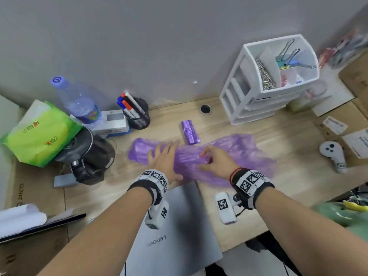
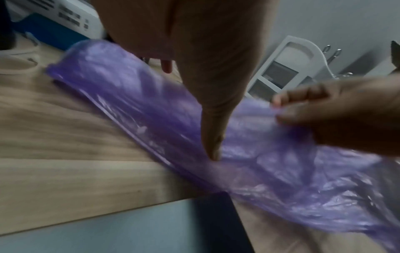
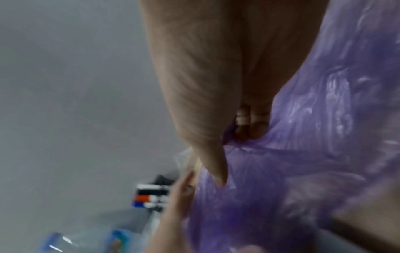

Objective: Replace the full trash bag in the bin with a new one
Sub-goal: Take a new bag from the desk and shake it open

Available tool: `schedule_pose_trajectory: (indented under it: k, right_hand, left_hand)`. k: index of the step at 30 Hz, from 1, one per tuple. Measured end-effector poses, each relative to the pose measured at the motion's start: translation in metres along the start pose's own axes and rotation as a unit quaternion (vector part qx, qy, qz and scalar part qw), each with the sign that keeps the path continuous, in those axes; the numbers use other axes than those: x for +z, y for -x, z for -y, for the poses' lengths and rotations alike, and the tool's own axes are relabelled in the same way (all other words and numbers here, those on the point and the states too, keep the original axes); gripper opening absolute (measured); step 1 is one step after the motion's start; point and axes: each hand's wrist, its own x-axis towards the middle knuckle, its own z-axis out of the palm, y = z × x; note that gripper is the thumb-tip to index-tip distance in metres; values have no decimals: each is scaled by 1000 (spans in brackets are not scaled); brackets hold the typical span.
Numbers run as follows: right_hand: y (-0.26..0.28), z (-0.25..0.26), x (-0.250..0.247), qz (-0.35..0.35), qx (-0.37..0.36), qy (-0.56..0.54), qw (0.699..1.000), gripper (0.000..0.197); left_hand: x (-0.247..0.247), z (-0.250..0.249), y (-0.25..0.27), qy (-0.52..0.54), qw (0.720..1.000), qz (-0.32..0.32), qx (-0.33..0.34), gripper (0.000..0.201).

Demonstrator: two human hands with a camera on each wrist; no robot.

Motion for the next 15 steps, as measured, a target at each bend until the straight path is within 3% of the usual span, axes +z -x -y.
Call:
schedule_pose_trajectory:
  k: [2,4,6,8,10,12,15]
  right_hand:
    - [7,26,-16,4,-53,-89,995,35]
    - [14,45,-34,10,-89,-154,984,38]
    - [22,59,-54,17,-114,-155,981,45]
    - [27,62,-70,37,-128,-84,988,60]
    - [31,58,-78,68,-133,34,988,82]
    - [41,56,-74,103,-137,135,976,91]
    - [65,68,-56,121,-164,210,956,75]
  left_hand:
    - [-5,-10,2,18,1000,-7,12,106]
    - [-14,-18,8,48,998,-38,9,66]
    - [-28,-24,21,119,991,-67,-8,37]
    - [-45,-28,40,232,967,-100,-25,27]
    - [-65,-34,63,347,926,-135,-53,27]
    - [-84,-43,97,451,874,-155,-95,30]
    - [-97,-53,148,607,761,-183,-140,18]
